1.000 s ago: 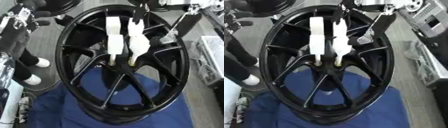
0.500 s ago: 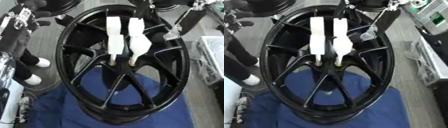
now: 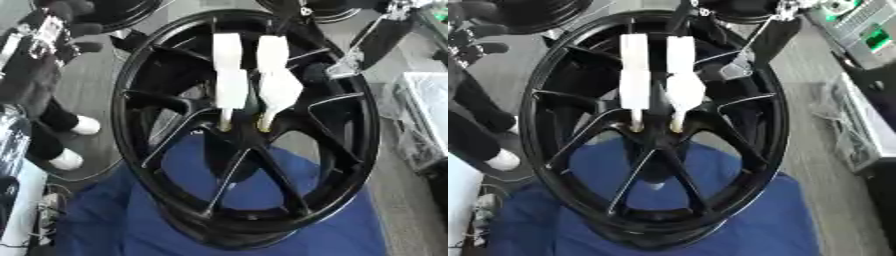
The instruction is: Pull the pin out of the wheel hub.
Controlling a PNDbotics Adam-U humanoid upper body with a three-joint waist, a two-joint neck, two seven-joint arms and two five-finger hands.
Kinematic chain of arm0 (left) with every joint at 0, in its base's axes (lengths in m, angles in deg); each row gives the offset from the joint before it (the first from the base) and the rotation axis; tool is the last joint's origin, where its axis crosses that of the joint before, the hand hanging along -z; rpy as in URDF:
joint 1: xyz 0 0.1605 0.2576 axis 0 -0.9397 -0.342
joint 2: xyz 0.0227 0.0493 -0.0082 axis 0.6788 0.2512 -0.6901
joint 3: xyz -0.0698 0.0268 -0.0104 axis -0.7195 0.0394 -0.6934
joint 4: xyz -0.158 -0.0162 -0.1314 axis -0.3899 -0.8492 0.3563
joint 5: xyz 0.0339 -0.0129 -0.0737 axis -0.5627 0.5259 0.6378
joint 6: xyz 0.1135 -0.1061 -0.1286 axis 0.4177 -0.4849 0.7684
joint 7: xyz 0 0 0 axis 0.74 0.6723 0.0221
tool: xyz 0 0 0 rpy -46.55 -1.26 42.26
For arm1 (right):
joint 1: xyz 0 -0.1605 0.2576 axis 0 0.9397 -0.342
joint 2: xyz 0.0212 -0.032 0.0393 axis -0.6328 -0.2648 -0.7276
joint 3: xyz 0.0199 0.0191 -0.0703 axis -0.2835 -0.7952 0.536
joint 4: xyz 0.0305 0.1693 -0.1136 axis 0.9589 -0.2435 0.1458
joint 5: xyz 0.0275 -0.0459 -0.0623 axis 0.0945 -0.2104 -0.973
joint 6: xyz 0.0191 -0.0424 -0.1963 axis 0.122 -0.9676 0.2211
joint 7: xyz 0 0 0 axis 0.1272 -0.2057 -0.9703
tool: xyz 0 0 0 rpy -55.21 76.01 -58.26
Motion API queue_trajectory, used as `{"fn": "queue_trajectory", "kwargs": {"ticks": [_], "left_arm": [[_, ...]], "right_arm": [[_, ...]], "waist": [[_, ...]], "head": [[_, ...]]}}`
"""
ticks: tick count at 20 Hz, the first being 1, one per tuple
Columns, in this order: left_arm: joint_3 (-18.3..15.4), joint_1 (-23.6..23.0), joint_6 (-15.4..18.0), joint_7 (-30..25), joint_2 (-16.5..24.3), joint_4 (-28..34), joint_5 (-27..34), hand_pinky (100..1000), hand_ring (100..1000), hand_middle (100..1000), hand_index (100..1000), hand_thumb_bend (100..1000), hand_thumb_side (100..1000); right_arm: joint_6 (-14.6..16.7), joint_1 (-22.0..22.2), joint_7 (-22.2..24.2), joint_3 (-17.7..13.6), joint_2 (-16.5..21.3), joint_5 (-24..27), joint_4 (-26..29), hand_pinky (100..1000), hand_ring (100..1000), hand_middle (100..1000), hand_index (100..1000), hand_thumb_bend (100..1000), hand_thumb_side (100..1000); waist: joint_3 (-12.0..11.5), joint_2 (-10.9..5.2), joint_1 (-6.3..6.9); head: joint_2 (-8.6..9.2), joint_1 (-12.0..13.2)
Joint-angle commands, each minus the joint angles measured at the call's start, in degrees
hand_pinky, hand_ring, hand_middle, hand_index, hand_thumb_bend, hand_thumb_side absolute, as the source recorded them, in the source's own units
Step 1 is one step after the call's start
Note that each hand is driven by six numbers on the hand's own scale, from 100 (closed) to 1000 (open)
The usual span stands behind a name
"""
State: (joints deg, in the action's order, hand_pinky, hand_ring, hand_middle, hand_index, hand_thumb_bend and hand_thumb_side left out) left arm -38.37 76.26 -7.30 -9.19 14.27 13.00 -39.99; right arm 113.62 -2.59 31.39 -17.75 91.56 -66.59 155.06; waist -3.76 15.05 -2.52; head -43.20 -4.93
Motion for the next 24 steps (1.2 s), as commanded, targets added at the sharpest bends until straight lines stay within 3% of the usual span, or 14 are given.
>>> {"fn": "queue_trajectory", "kwargs": {"ticks": [1,4,8,13,17,18,21,24], "left_arm": [[0.0,0.9,0.0,-0.3,1.3,0.6,0.2,774,806,842,804,100,608],[0.1,0.9,0.0,-0.4,1.3,0.6,0.2,774,806,842,803,100,608],[0.2,0.9,-0.1,-0.5,1.4,0.6,0.1,775,807,843,803,100,608],[0.2,1.0,-0.1,-0.6,1.3,0.6,0.1,775,808,844,803,100,608],[0.2,1.0,-0.1,-0.7,1.4,0.6,0.1,774,808,844,803,100,608],[0.2,1.0,-0.1,-0.7,1.4,0.6,0.1,775,809,844,803,100,608],[0.3,1.0,-0.1,-0.8,1.4,0.6,0.1,774,809,845,803,100,608],[0.3,1.0,-0.1,-0.9,1.4,0.6,0.1,774,809,845,803,100,608]], "right_arm": [[9.0,-0.6,9.2,-0.4,1.4,0.3,-0.1,250,338,663,814,352,310],[9.1,-0.6,9.6,-0.3,1.3,0.8,-0.4,108,326,669,816,312,305],[9.2,-0.5,9.7,0.1,1.3,1.1,-0.4,100,300,679,817,273,313],[9.6,-0.4,9.7,0.2,1.3,0.9,-0.4,100,302,678,819,296,320],[10.0,-0.3,9.7,0.3,1.3,0.7,-0.2,100,221,677,822,335,355],[10.1,-0.3,9.7,0.4,1.3,0.7,-0.2,100,229,679,825,343,369],[10.4,-0.2,9.7,0.4,1.2,0.4,-0.2,100,362,650,820,357,384],[10.4,-0.1,9.7,0.5,1.2,0.3,-0.2,100,386,647,819,357,384]], "waist": [[0.0,-0.99,0.14],[0.0,-0.95,0.17],[0.1,-0.89,0.18],[0.0,-0.87,0.2],[0.1,-0.87,0.18],[0.1,-0.86,0.19],[0.1,-0.83,0.19],[0.1,-0.82,0.19]], "head": [[0.13,0.1],[0.09,0.1],[-0.01,0.0],[-0.09,0.0],[-0.18,0.1],[-0.19,0.1],[-0.25,0.1],[-0.25,0.1]]}}
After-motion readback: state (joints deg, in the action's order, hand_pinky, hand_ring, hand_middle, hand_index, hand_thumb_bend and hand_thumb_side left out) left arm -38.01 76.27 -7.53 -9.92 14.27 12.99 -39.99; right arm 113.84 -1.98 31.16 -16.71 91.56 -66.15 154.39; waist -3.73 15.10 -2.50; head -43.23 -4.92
